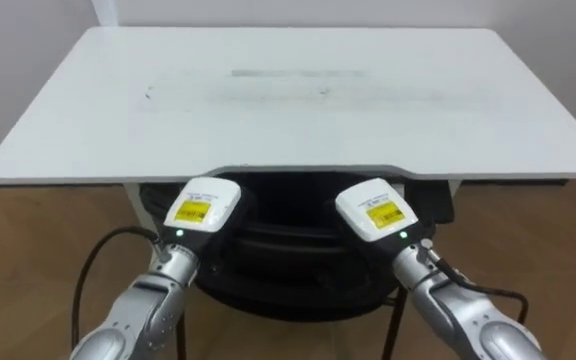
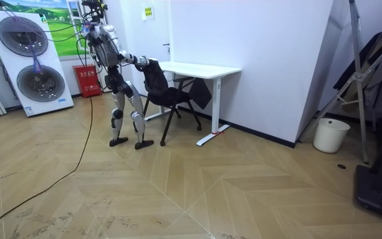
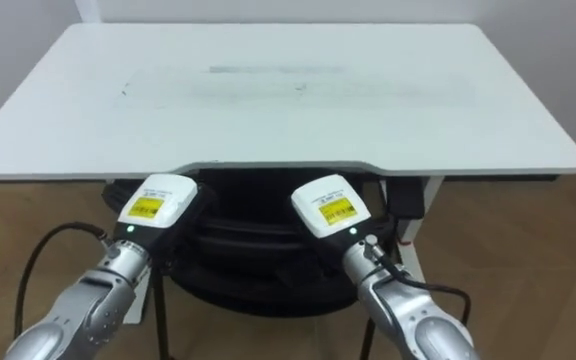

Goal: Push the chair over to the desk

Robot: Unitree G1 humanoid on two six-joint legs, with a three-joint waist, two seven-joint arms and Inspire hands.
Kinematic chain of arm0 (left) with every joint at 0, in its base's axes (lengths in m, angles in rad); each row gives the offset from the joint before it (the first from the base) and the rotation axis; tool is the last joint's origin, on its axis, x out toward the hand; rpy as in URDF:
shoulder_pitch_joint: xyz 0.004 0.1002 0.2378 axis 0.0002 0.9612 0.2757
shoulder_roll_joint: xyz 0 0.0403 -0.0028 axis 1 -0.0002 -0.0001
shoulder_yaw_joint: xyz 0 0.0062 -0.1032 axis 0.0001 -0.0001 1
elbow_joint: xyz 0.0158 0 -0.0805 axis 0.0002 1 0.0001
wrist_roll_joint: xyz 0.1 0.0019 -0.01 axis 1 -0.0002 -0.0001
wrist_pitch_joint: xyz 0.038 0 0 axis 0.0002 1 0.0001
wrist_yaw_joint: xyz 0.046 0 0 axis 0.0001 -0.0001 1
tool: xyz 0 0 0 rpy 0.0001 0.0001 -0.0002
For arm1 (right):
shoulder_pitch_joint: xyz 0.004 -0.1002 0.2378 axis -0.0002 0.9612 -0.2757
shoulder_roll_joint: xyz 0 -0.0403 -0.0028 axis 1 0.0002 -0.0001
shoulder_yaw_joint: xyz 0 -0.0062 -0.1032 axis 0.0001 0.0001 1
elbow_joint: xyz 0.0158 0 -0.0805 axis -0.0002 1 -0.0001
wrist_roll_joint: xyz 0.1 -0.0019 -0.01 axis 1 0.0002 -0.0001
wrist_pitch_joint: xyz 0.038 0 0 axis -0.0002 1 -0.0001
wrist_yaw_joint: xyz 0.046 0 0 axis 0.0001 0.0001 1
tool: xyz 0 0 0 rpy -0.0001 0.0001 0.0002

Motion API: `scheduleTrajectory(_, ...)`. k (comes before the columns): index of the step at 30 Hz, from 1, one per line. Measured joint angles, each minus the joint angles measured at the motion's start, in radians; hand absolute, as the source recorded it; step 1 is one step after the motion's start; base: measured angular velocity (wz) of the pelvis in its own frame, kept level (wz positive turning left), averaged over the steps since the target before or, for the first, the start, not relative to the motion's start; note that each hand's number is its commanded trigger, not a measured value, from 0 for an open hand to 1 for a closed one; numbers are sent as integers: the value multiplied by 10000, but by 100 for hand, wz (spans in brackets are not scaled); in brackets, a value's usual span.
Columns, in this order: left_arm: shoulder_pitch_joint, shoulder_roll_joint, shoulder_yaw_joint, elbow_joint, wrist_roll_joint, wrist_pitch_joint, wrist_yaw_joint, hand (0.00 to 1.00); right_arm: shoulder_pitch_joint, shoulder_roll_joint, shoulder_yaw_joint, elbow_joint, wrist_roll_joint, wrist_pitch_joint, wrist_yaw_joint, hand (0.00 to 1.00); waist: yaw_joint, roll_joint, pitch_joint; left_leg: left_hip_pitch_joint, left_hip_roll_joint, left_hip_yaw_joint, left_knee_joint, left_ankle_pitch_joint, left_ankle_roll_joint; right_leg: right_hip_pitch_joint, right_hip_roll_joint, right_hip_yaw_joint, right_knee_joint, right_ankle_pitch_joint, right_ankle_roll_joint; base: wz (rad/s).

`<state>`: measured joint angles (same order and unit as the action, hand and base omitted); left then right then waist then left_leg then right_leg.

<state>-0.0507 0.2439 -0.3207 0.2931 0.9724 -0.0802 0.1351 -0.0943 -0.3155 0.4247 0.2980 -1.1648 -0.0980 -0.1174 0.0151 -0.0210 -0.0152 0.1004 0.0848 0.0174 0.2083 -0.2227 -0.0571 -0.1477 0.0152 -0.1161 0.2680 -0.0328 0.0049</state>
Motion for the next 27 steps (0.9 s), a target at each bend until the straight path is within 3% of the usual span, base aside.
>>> scheduleTrajectory(2, 44, -21, 1, -186, -128, 52, -38, 0, 55, 8, -185, -110, 224, 19, 209, 0, -58, -52, 15, 9, -91, -23, -94, 35, 54, 6, 24, 240, -71, 56, 63, 5)
scheduleTrajectory(5, 58, -17, 30, -378, -808, 93, -127, 0, 321, -21, -369, -413, 751, 121, 342, 0, -53, -47, 37, 192, -154, 4, -238, 45, 41, 198, 97, 506, -321, 231, 8, -2)
scheduleTrajectory(8, 71, 19, 117, -516, -1151, 40, -110, 0, 429, 20, -592, -428, 1505, -73, 334, 0, 12, -72, 80, 373, -161, 44, -353, 18, 83, 330, 181, 746, -376, 236, -23, -6)
scheduleTrajectory(11, 286, 104, 413, -933, -1804, -413, -86, 0, 867, -17, -1390, -622, 2458, -758, 178, 0, 12, -90, 257, 391, -187, 47, -420, 12, 102, 371, 182, 789, -500, 330, -206, -1)
scheduleTrajectory(12, 394, 92, 803, -991, -2206, -607, -63, 0, 1096, 9, -1847, -746, 2768, -1010, 44, 0, 27, -75, 278, 382, -188, 49, -416, 6, 111, 369, 181, 800, -522, 333, -211, 0)
scheduleTrajectory(14, 564, 117, 1718, -989, -2572, -606, 252, 0, 1325, -33, -2344, -953, 3027, -1437, -111, 0, -9, -79, 285, 266, -189, 49, -388, 1, 117, 271, 180, 803, -562, 361, -244, 0)
scheduleTrajectory(17, 864, -70, 3403, -1004, -3193, -938, 1423, 0, 2079, -34, -3527, -1388, 3026, -2171, -503, 0, 48, -67, 296, 157, -187, 8, -389, 19, 118, 223, 181, 784, -666, 440, -274, 3)
scheduleTrajectory(19, 1210, -90, 4492, -1034, -4447, -1163, 2757, 0, 2838, -383, -4462, -1672, 3320, -2549, -1446, 0, -32, -70, 292, 165, -187, 31, -390, 23, 122, 225, 192, 817, -699, 471, -316, -4)
scheduleTrajectory(20, 1230, -104, 4745, -1155, -4951, -1262, 3258, 0, 3030, -379, -4789, -1671, 3464, -2437, -1670, 0, -55, -79, 290, 165, -187, 37, -393, 22, 123, 225, 187, 818, -702, 471, -312, -5)
scheduleTrajectory(22, 1319, -114, 5911, -2058, -6997, -1956, 5067, 0, 3646, -381, -5780, -1683, 4354, -2301, -2509, 0, -124, -27, 263, 163, -206, 120, -438, 15, 137, 158, 179, 874, -680, 426, -245, -10)
scheduleTrajectory(23, 1347, -113, 6169, -2193, -7514, -2197, 5469, 0, 3719, -357, -6037, -1739, 4865, -2287, -2895, 0, -127, 15, 236, 164, -216, 153, -454, 13, 141, 120, 179, 904, -652, 416, -238, -22)
scheduleTrajectory(24, 1590, -117, 6606, -2229, -8501, -2656, 6134, 0, 3718, -255, -6728, -2208, 6414, -2268, -3773, 0, -92, 135, 164, 176, -221, 290, -504, -2, 167, 50, 184, 949, -627, 405, -234, -22)
scheduleTrajectory(25, 1909, -131, 6870, -2098, -9346, -2796, 6604, 0, 3578, -102, -7547, -2841, 8120, -2306, -4768, 0, -81, 289, 71, 215, -220, 338, -540, -16, 188, 50, 189, 962, -626, 389, -225, -18)
scheduleTrajectory(27, 2702, -213, 7094, -1801, -10605, -2898, 7066, 0, 3405, 102, -8828, -3365, 10393, -2500, -6072, 0, -104, 397, 1, 348, -200, 327, -569, -61, 221, 146, 223, 995, -574, 266, -190, 6)
